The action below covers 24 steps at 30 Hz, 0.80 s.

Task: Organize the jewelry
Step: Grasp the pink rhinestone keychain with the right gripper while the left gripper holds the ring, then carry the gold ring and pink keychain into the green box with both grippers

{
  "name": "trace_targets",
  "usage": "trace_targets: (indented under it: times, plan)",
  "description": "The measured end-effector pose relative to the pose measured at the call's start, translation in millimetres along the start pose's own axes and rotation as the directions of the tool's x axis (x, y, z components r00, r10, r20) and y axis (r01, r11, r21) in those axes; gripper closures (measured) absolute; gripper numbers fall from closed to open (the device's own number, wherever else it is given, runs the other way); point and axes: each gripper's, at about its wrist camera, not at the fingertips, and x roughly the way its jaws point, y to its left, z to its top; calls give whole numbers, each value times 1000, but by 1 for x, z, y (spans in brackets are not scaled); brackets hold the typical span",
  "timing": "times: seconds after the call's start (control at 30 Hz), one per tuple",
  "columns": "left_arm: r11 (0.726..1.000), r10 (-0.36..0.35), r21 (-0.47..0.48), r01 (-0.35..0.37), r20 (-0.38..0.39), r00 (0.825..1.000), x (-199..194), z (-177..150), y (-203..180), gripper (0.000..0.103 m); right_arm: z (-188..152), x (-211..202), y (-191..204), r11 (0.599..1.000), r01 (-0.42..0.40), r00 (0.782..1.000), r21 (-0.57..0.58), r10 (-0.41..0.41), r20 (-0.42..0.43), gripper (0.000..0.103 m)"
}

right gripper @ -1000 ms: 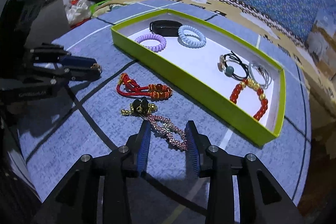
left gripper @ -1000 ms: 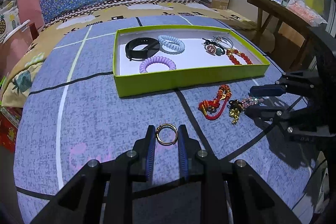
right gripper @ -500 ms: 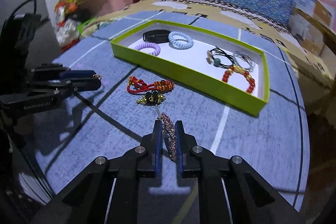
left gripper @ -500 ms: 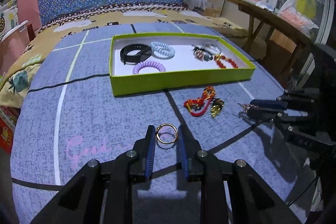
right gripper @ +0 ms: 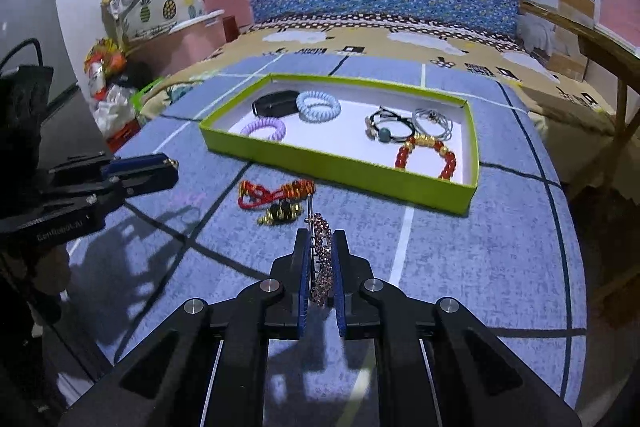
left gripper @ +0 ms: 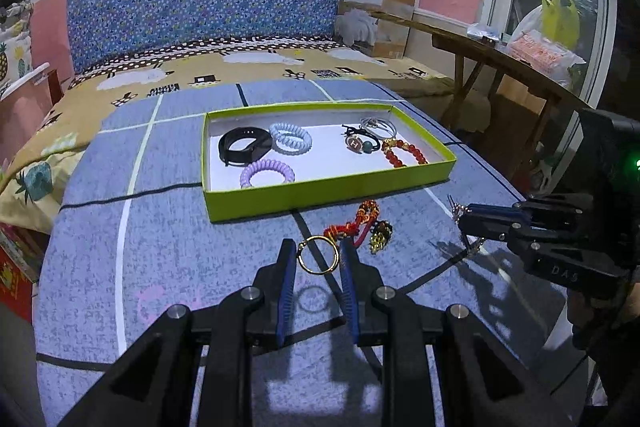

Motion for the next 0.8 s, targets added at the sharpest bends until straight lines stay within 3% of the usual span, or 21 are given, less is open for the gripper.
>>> trace_targets:
  times: [0.53, 0.8]
  plan:
    - [999, 19, 29, -20, 31, 999, 25, 44, 7, 80, 48, 10, -22, 999, 29, 998, 32, -31, 63, 93]
    - [998, 23, 61, -25, 28, 999, 49, 67, 7, 80, 70, 38, -39, 998, 40, 999, 38, -42, 35, 93]
